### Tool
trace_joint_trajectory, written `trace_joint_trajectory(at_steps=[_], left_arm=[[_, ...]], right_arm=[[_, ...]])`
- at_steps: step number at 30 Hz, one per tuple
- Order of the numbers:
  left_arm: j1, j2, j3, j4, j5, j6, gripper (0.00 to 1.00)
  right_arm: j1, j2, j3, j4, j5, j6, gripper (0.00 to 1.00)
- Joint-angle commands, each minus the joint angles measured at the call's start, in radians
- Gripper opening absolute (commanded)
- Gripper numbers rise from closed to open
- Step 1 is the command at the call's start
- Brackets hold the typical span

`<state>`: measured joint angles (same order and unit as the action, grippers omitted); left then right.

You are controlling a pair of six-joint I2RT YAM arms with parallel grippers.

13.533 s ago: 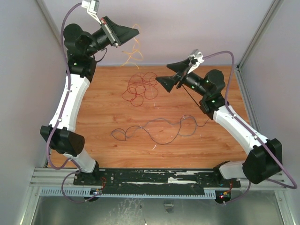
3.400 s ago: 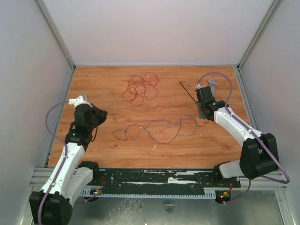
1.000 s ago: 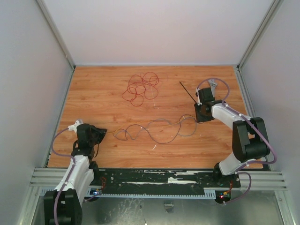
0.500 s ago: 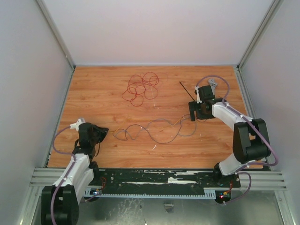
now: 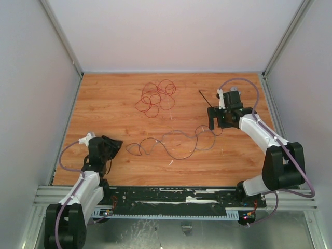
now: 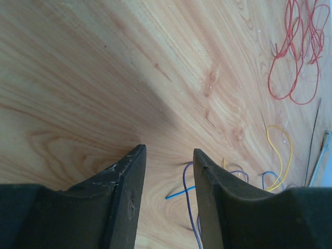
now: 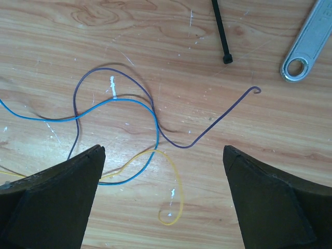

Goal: Zip-tie the wires
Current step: Straighten the cable at the center of the board, then untie the cable at the center of the board.

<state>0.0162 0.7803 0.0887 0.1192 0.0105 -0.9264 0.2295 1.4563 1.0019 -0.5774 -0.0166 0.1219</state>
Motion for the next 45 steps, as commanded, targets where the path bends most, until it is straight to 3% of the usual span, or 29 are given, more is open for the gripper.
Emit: trace_joint_trajectory(at_steps=[1,5,10,15,24,32,39,42,45], left_arm=[[-0.005,-0.018,-0.014,0.023,-0.032,-0.005,0.49],[-0.005,-0.056,0.04,-0.038,-0.068,0.029,0.59],[-0.005,-0.106,0.183,-0.119,-0.103,0.116,0.81],[-0.004,-0.093,0.343,-0.162,-0.02,0.191,0.98],[-0.003,-0.036,0.448,-0.167,0.277,0.193,0.98],[-0.004,-0.068,0.444,-0.21,0.278,0.219,0.98],[-0.004,-0.064,0.423,-0.201,0.283,0.214,0.98],[-0.005,-0.065,0.415,-0.199,0.283,0.215,0.99],[-0.005,-0.064,0.417,-0.197,0.283,0.217,0.98]], right_arm=[[0.011,-0.04,0.03,0.008,-0.003,-0.008,0.98],[0.012,-0.055,0.041,0.022,-0.017,-0.007,0.99],[0.048,-0.036,0.063,0.108,-0.108,0.022,0.99],[0.126,0.09,0.154,0.211,-0.09,0.076,0.99],[0.179,0.526,0.541,0.307,-0.082,0.176,0.98],[0.214,0.793,0.806,0.263,-0.124,0.222,0.86],[0.24,0.882,0.871,0.263,-0.122,0.232,0.78],[0.247,0.911,0.894,0.255,-0.121,0.234,0.67],[0.252,0.925,0.914,0.252,-0.126,0.235,0.44]])
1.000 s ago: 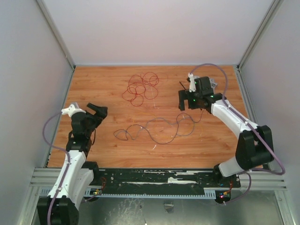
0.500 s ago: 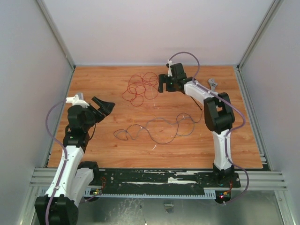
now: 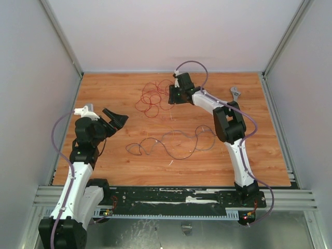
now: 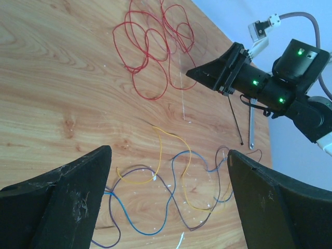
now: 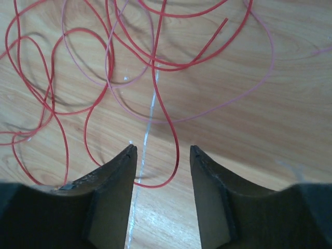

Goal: Zip-tie the wires
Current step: Untie the cable at the center of the board.

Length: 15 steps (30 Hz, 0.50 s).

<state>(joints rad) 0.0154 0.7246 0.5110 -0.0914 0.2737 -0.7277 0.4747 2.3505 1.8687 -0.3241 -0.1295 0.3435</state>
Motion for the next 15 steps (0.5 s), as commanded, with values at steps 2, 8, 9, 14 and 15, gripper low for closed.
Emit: trace_joint_trajectory(at_steps=[2,8,9,14,15], left_arm=[[-0.004,-0.008,-0.003,0.012,0.023,0.02,0.98],[-0.004,0.006,0.011,0.029,0.044,0.019,0.98],[-0.004,0.015,0.017,0.041,0.053,0.017,0.98],[-0.003,0.107,0.091,0.143,0.161,-0.017,0.98],[-0.004,0.133,0.113,0.163,0.184,-0.025,0.98]], right_arm=[[0.011,0.026,0.05,-0.007,-0.01,0.01,0.29],[0.024,-0.078,0.058,-0.042,0.011,-0.041,0.0],[0.023,-0.115,0.065,-0.051,0.011,-0.049,0.0],[0.023,-0.22,0.206,-0.125,-0.013,-0.118,0.0],[0.024,-0.236,0.252,-0.138,-0.016,-0.131,0.0]])
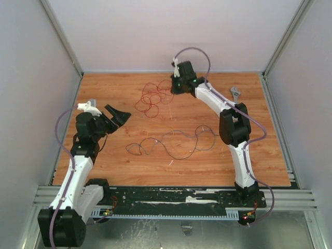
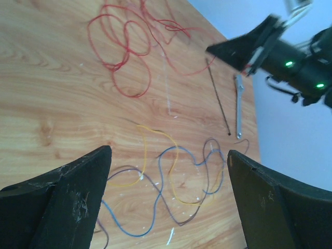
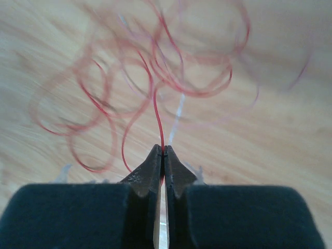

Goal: Zip-tie the wires
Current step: Untie the cable at the center of the board.

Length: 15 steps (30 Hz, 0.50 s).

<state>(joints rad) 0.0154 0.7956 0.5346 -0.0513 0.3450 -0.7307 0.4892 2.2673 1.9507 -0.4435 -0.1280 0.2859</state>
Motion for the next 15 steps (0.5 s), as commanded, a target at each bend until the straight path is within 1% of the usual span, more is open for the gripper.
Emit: trace_joint_trajectory(at_steps=[1,4,7,9,12,15], left_arm=[[-0.004,0.087,0.116,0.135,0.129,-0.025,0.98],[-0.005,0.157,0.213,0.145,0.155,0.001,0.98],[-0.009,0.236,0.319,0.15,0.136,0.054,0.98],[-0.019,0.28,0.374,0.183,0.11,0.068,0.98],[-0.069,0.354,0.461,0.248,0.079,0.087,0.98],[-0.15,0.467,0.582,0.273,0.03,0.138,0.98]], right_arm=[[0.008,-0.166,0.213,-0.031,-0.019,-0.089,0.0],[0.007,-0.205,0.319,-0.043,-0.027,-0.132,0.0],[0.002,-0.237,0.377,-0.047,-0.023,-0.174,0.0],[-0.002,-0.259,0.391,-0.043,-0.02,-0.192,0.0],[-0.01,-0.295,0.388,-0.031,-0.03,-0.211,0.0],[-0.012,-0.311,0.387,-0.033,-0.05,-0.229,0.0]])
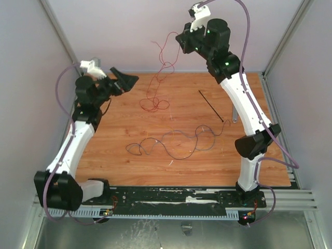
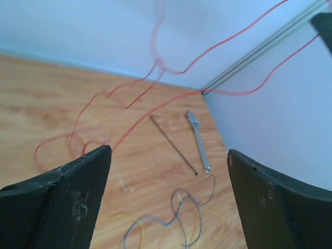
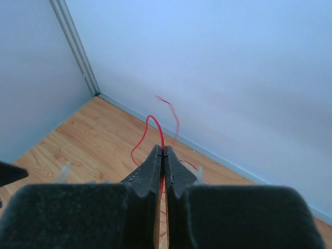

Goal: Zip-tie the wires
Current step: Untie the cable at the center of the board.

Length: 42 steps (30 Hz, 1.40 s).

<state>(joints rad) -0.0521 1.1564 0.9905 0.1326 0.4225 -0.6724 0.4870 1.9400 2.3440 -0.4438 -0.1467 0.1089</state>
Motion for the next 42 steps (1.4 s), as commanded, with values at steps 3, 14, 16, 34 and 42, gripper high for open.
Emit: trace_joint_trajectory(at_steps=[3,14,16,34,42], left_arm=[[-0.186,0.215,0.267,0.069,-0.136,0.184,0.98],[-0.36,0.488,0.515,0.081,-0.343,0.357,0.98],[-0.37,0.533,0.548,0.083,-0.35,0.362,0.98],[-0.376,0.675,0.591,0.255,-0.493,0.346,0.49],[-0.356,0.656,0.565,0.235,-0.533,0.369,0.16]], right_arm=[[-0.01,0.009,-0.012,-0.044,-0.062,-0.057,0.0],[-0.01,-0.057,-0.074,-0.056,-0.134,-0.029,0.0],[-0.009,-0.077,-0.095,-0.059,-0.139,-0.025,0.0],[-0.01,-0.286,-0.316,-0.086,-0.154,0.005,0.0],[-0.012,-0.362,-0.372,-0.111,-0.033,0.003,0.0]])
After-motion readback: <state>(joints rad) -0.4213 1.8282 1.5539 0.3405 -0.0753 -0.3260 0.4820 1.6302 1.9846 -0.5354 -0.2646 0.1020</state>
